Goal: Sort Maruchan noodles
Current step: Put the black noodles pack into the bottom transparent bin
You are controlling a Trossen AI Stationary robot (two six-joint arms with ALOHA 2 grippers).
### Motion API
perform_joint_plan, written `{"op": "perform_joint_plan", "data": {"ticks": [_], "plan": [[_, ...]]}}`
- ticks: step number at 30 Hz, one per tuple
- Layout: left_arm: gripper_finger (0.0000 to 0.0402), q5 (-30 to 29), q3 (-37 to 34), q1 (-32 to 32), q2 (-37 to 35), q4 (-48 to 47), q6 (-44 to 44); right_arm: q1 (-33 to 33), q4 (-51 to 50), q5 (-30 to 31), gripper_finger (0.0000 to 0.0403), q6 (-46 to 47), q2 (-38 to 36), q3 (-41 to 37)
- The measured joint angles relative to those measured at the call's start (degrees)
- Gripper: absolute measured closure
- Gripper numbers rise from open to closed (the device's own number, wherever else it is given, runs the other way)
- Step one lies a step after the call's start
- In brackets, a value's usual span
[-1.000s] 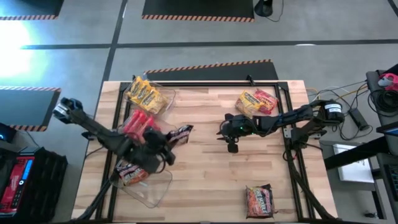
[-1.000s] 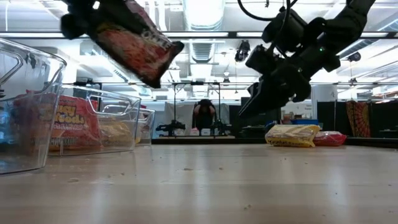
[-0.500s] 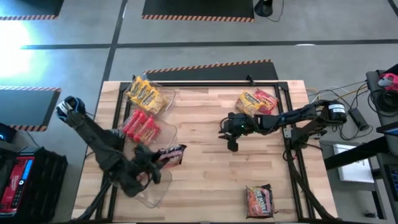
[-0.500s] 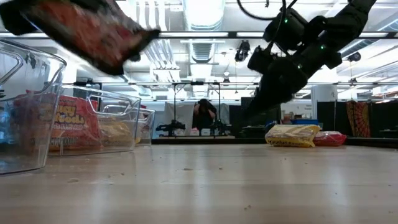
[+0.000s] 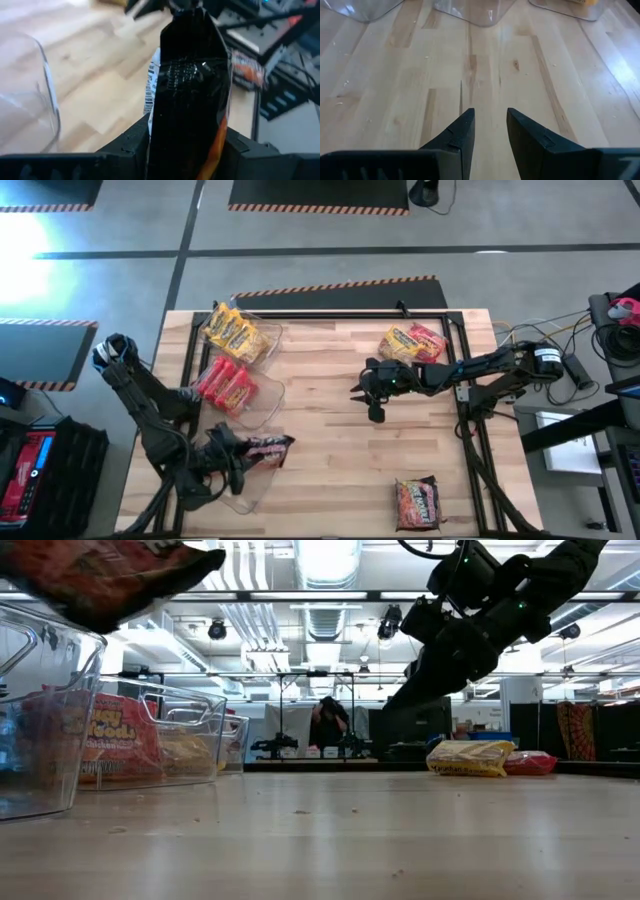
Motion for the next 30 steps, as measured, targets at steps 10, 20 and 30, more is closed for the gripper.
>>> {"op": "perform_joint_plan", "data": {"ticks": [10, 20, 30], "plan": [[0.0274, 3.64, 2.33, -4.36, -2.96, -3.31, 0.8, 0.0, 0.04, 0.0, 0.03, -0.02, 0.0, 0.0], [0.0274, 6.86, 9.99, -7.22, 1.95, -30.09, -15.76, 0.0, 0.15, -0.02, 0.03, -0.02, 0.0, 0.0], [0.0274, 18.4, 10.53, -7.26, 9.32, -39.01, -34.69, 0.0, 0.17, -0.02, 0.03, -0.02, 0.0, 0.0]]}}
